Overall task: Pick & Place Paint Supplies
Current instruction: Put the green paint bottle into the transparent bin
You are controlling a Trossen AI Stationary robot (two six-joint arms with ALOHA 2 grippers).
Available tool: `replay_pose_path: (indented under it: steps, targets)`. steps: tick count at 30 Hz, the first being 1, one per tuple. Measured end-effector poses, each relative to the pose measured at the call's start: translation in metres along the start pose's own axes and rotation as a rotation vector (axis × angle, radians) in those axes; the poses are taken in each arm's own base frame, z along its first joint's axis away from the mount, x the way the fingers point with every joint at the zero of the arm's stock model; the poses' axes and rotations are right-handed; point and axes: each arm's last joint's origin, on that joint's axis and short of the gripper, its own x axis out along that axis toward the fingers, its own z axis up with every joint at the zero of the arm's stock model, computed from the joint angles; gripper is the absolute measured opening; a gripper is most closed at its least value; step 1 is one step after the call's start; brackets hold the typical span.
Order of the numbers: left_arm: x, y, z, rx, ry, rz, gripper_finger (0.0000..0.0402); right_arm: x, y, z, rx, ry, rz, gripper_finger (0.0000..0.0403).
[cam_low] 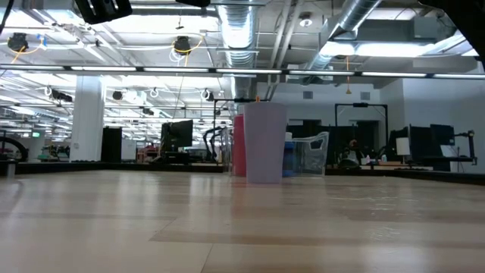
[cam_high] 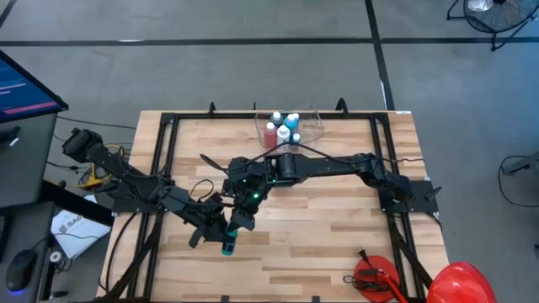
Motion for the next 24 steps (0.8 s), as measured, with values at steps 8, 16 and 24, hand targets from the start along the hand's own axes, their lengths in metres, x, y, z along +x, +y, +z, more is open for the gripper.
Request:
replay_pose_path:
  steps: [8, 16, 24]
  targets:
    - [0.0, 0.0, 0.0, -0.045, 0.007, -0.005, 0.0185, 0.0, 0.0, -0.003, 0.015, 0.033, 0.01, 0.0109]
    - [0.0, 0.004, -0.003, -0.092, 0.037, 0.038, 0.0297, 0.0, -0.003, -0.008, 0.042, 0.079, -0.027, 0.0109]
    - [-0.001, 0.011, -0.008, -0.094, 0.088, 0.117, 0.033, -0.019, -0.016, -0.009, 0.084, 0.124, -0.101, 0.0109]
